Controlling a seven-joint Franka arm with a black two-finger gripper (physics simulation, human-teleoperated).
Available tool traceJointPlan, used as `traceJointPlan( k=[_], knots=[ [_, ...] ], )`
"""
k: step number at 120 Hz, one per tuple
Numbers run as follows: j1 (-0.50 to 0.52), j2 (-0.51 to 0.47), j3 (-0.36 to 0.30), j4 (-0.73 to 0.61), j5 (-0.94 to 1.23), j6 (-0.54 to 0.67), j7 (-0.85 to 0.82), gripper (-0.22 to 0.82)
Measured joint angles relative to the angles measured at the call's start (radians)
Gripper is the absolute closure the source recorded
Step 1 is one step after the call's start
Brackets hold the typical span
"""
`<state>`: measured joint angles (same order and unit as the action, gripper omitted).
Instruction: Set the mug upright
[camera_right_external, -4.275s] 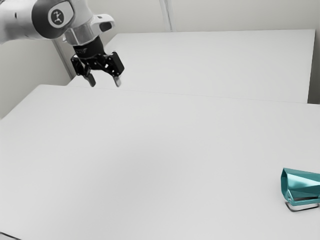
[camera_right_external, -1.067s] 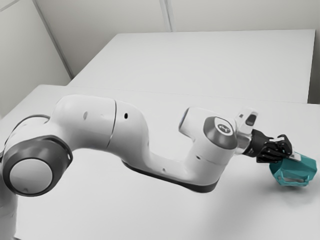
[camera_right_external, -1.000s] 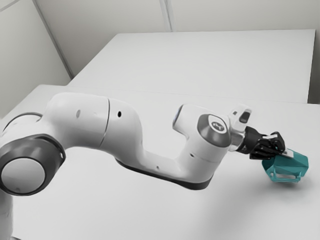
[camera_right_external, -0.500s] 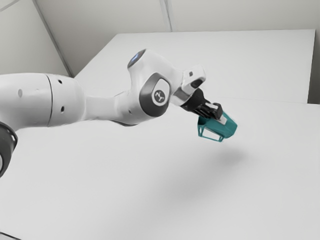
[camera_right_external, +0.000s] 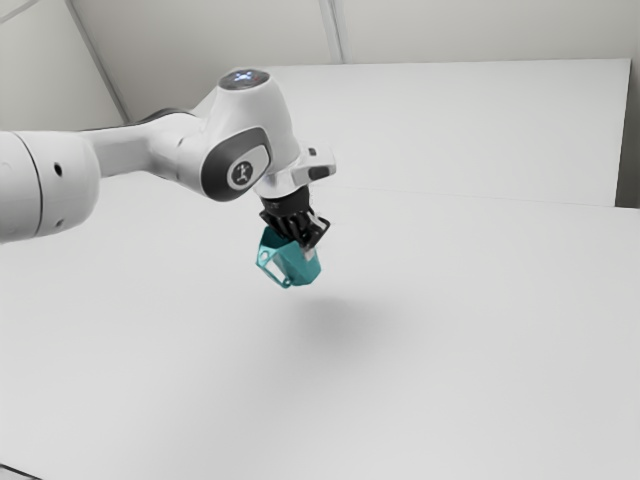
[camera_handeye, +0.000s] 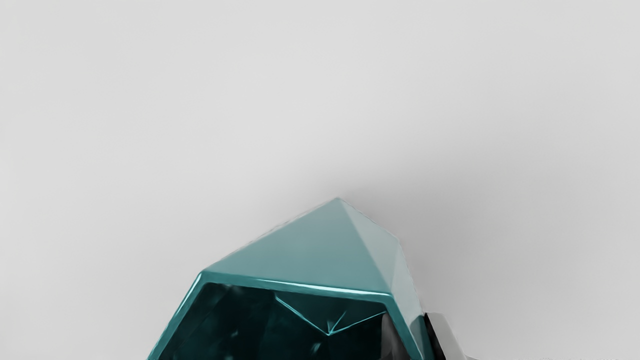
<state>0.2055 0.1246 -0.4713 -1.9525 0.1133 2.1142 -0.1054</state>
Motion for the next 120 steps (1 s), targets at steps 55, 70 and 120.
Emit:
traceJointPlan(
  k=[55,70,120],
  knots=[
    [0.039,0.025,0.004,-0.125,0.072,0.083,-0.103,0.78],
    [0.042,0.036,0.005,-0.137,0.077,0.106,-0.12,0.78],
    [0.05,0.052,0.006,-0.146,0.091,0.121,-0.149,0.46]
  ],
)
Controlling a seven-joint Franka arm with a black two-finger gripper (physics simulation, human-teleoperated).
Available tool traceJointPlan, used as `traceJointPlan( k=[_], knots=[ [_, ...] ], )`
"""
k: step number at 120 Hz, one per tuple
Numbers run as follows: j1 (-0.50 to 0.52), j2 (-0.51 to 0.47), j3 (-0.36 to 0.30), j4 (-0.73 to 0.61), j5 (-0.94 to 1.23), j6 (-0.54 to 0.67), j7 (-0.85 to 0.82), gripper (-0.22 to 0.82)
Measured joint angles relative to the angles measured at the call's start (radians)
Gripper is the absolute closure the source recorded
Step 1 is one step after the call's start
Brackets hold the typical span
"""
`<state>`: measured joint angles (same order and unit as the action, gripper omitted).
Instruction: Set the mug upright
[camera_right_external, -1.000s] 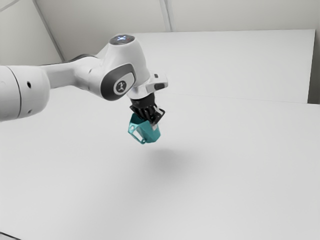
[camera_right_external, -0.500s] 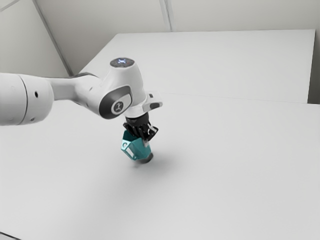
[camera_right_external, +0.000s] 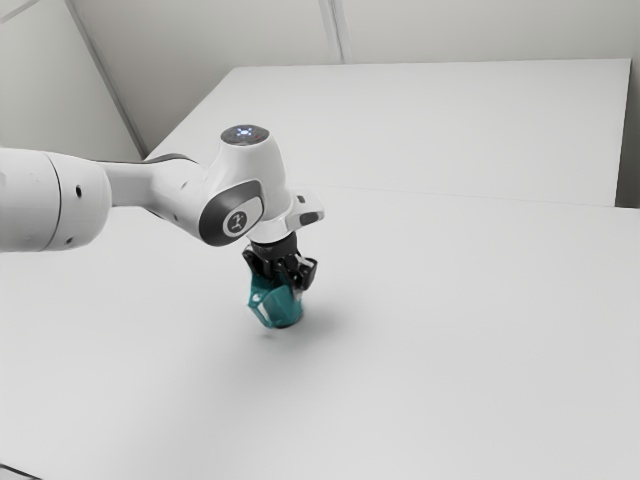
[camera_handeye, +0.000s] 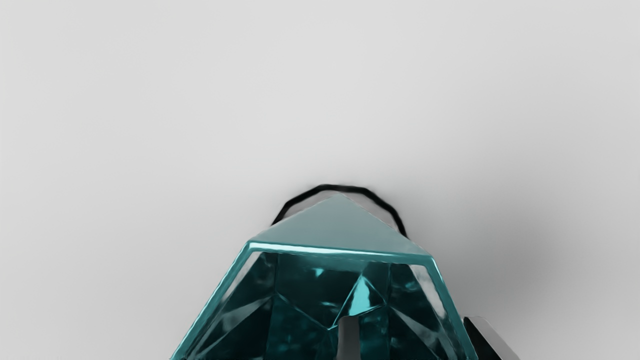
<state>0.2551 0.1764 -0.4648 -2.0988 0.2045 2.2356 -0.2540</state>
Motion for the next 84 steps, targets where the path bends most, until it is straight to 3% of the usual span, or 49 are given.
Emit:
traceJointPlan(
  k=[14,31,47,84],
  knots=[
    [-0.001,-0.021,-0.001,0.001,-0.001,-0.015,-0.003,0.27],
    [-0.013,-0.113,-0.01,0.014,-0.006,-0.073,-0.005,0.14],
    [-0.019,-0.168,-0.002,0.067,-0.084,-0.132,-0.002,0.07],
    [-0.001,-0.161,-0.002,0.481,-0.172,-0.412,0.006,0.02]
  ],
)
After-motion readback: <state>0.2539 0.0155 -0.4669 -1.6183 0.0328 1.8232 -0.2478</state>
